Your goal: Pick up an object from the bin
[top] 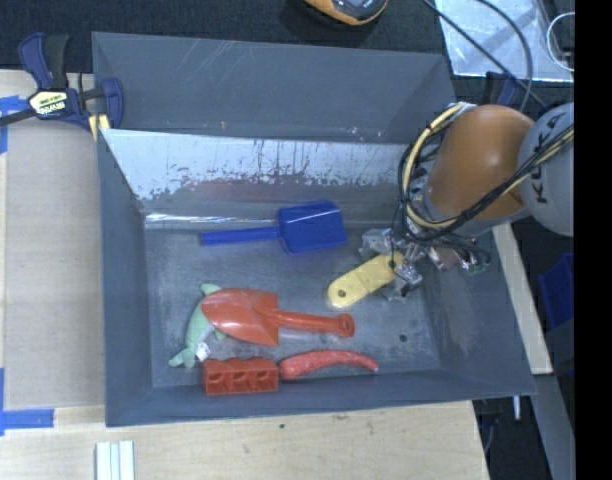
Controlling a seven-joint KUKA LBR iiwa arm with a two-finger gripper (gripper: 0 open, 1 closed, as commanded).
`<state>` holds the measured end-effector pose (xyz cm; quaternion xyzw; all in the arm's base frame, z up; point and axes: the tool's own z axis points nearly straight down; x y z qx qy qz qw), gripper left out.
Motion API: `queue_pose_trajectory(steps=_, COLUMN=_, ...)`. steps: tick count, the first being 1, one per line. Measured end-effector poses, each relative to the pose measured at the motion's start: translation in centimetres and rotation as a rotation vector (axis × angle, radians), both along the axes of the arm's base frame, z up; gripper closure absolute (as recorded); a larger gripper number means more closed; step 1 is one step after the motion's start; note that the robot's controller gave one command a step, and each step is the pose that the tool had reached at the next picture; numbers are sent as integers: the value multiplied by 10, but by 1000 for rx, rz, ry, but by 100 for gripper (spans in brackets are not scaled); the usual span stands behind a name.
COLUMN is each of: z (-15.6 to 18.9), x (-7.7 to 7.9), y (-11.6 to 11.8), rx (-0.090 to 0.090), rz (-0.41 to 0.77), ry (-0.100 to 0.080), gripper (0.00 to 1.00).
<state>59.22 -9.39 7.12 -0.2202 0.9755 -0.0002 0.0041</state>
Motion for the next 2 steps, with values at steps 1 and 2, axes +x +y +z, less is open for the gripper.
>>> queue_pose_trajectory(steps=1, z=0, x=0, y=0, rx=0, rz=0, ry=0, gripper=100)
queue_pose_trajectory(steps=2, z=1, x=0, y=0, rx=0, rz=0, ry=0, gripper=100)
